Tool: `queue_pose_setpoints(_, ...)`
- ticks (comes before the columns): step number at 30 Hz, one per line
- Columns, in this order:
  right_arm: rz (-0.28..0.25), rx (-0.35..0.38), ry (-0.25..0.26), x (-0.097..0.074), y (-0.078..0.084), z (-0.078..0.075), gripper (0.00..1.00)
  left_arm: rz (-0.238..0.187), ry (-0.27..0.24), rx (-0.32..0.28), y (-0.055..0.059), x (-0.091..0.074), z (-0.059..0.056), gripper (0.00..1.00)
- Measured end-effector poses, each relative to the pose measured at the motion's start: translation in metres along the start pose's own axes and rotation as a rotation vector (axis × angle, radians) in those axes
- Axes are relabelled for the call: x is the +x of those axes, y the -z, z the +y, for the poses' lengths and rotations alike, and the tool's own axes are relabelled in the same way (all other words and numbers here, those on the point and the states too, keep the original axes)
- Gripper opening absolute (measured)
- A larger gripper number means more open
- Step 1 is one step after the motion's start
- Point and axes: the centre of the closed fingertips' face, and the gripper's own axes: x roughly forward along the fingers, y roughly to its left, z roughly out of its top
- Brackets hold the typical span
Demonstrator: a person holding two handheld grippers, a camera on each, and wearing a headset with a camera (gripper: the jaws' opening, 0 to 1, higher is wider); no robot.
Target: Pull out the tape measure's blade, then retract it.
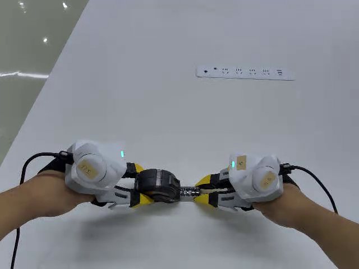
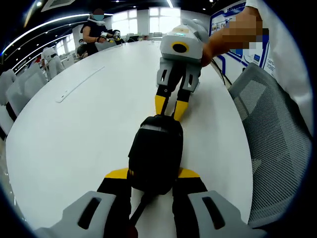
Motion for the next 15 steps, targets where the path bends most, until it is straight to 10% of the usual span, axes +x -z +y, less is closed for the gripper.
queue_pose_setpoints(15,0.022,0.015,0.032,-0.02,0.017,-0.003,0.09,0.002,0.003,0.004,0.0,0.001,0.0,0.26)
